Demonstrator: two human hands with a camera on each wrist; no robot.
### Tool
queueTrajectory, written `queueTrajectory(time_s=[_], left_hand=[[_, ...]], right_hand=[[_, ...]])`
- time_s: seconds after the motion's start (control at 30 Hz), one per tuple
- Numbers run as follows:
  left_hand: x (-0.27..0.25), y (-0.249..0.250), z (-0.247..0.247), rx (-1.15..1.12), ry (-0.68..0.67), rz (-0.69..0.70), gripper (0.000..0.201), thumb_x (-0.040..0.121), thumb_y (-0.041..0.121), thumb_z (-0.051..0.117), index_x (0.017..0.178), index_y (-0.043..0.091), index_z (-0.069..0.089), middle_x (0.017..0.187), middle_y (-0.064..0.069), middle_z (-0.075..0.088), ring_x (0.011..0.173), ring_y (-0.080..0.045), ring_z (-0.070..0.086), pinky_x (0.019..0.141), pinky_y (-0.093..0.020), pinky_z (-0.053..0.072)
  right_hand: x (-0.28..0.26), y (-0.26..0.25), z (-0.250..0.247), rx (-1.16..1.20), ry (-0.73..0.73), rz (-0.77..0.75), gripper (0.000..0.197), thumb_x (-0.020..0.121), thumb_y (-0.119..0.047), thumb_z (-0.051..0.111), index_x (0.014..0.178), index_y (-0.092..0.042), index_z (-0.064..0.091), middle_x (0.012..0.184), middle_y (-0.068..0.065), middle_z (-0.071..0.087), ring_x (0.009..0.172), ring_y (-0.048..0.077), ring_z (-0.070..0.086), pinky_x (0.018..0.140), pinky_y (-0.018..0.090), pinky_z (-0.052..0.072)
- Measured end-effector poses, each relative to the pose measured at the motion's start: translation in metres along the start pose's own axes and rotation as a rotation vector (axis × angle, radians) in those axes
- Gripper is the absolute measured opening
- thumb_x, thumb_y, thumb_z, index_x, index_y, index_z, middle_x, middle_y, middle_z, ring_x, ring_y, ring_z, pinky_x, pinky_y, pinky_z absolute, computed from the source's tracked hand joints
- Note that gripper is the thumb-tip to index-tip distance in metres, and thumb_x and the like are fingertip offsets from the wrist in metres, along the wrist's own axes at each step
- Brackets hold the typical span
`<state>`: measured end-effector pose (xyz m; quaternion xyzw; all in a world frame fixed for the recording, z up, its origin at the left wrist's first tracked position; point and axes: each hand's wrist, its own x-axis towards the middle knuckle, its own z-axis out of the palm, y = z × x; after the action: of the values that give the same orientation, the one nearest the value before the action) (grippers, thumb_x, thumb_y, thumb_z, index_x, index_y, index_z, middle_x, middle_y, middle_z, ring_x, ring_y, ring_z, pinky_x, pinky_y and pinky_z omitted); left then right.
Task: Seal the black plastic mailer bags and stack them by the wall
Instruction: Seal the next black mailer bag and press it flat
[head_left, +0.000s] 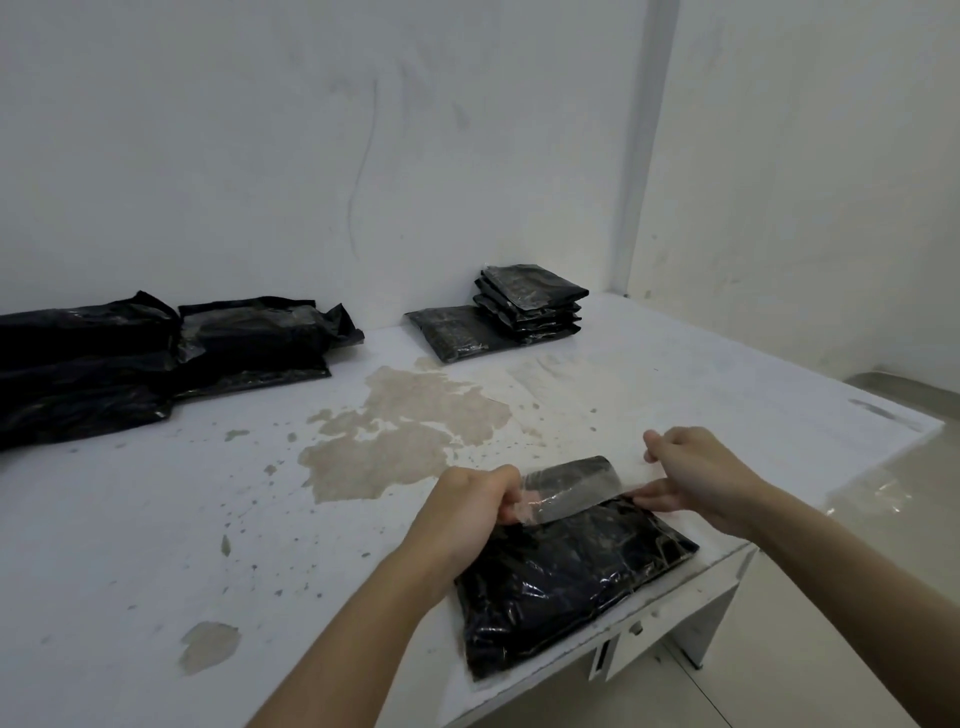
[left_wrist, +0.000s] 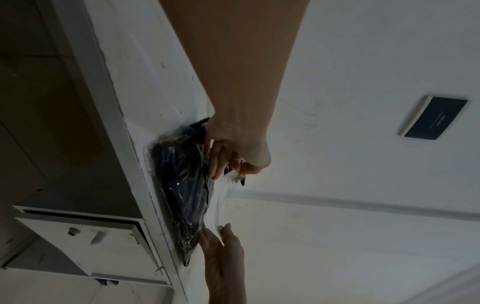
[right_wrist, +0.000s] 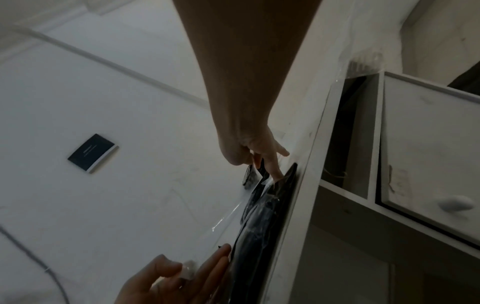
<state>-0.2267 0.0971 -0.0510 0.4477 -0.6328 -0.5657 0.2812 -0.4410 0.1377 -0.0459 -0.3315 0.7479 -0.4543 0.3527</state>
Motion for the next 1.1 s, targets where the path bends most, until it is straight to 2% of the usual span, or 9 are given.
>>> queueTrajectory(time_s=[0.1,0.23,0.33,0.43,0.57,0.73,0.87,1.0,1.1], left_hand=[[-0.009,0.002,-0.005,0.017,-0.005,0.018,0.026,0.063,0.035,0.053,0.058,0.01,0.054,0.085,-0.014,0.071,0.09,-0.019,0.066,0.101,-0.045,0.042],[-0.013,-0.005,-0.017,0.08,0.045,-0.036,0.046,0.083,0.017,0.056,0.037,0.02,0.05,0.047,0.004,0.05,0.064,-0.017,0.048,0.093,-0.043,0.047],[-0.015,-0.009,-0.023,0.123,0.052,-0.07,0.052,0.084,0.017,0.06,0.034,0.02,0.047,0.039,0.011,0.041,0.058,-0.017,0.04,0.077,-0.036,0.042],[-0.012,-0.016,-0.025,0.119,0.074,-0.08,0.044,0.084,0.016,0.062,0.042,0.016,0.049,0.041,0.008,0.043,0.057,-0.018,0.04,0.075,-0.034,0.041],[-0.01,-0.025,-0.032,0.057,0.099,-0.117,0.032,0.084,0.013,0.065,0.053,0.01,0.058,0.057,0.001,0.056,0.064,-0.015,0.056,0.088,-0.037,0.053],[-0.01,-0.031,-0.035,-0.023,0.11,-0.125,0.019,0.085,0.009,0.061,0.075,-0.005,0.069,0.074,-0.01,0.066,0.076,-0.02,0.065,0.092,-0.043,0.053],[-0.012,-0.032,-0.036,-0.075,0.123,-0.132,0.024,0.085,0.004,0.055,0.062,-0.001,0.06,0.103,-0.024,0.068,0.088,-0.024,0.068,0.088,-0.037,0.056],[-0.014,-0.034,-0.034,0.039,0.16,-0.097,0.046,0.081,0.006,0.057,0.036,0.015,0.049,0.084,-0.026,0.067,0.08,-0.027,0.068,0.072,-0.033,0.055],[-0.019,-0.036,-0.032,0.192,0.135,-0.055,0.036,0.08,0.01,0.054,0.047,0.008,0.041,0.061,-0.017,0.04,0.059,-0.027,0.036,0.056,-0.028,0.031]], right_hand=[[-0.001,0.0,0.002,0.002,0.003,-0.016,0.028,0.103,-0.025,0.034,0.097,-0.001,0.047,0.115,0.016,0.048,0.081,0.027,0.069,0.065,0.032,0.058],[0.0,0.002,0.005,-0.026,0.036,-0.038,0.029,0.103,-0.025,0.035,0.098,0.0,0.048,0.112,0.015,0.05,0.083,0.027,0.07,0.063,0.03,0.058],[0.001,0.005,0.008,-0.071,0.086,-0.078,0.031,0.103,-0.025,0.036,0.088,0.0,0.049,0.099,0.013,0.054,0.079,0.024,0.07,0.066,0.031,0.058],[0.0,0.009,0.012,-0.101,0.146,-0.119,0.033,0.101,-0.023,0.04,0.085,0.003,0.051,0.086,0.015,0.06,0.071,0.02,0.07,0.067,0.033,0.058],[0.003,0.021,0.014,-0.301,0.211,-0.2,0.046,0.1,-0.024,0.043,0.08,0.013,0.062,0.072,0.018,0.069,0.073,0.024,0.069,0.081,0.04,0.054],[0.007,0.029,0.019,-0.59,0.274,-0.296,0.052,0.101,-0.027,0.042,0.077,0.012,0.066,0.078,0.023,0.067,0.077,0.034,0.061,0.066,0.032,0.041],[0.003,0.027,0.024,-0.689,0.292,-0.313,0.052,0.102,-0.027,0.039,0.061,0.002,0.054,0.071,0.009,0.049,0.086,0.03,0.05,0.068,0.033,0.033],[-0.001,0.027,0.023,-0.698,0.269,-0.297,0.049,0.101,-0.027,0.04,0.069,0.005,0.06,0.067,0.002,0.037,0.1,0.034,0.051,0.07,0.032,0.029],[-0.005,0.028,0.024,-0.665,0.252,-0.314,0.047,0.1,-0.028,0.046,0.076,0.007,0.067,0.063,-0.001,0.038,0.116,0.037,0.048,0.074,0.03,0.029]])
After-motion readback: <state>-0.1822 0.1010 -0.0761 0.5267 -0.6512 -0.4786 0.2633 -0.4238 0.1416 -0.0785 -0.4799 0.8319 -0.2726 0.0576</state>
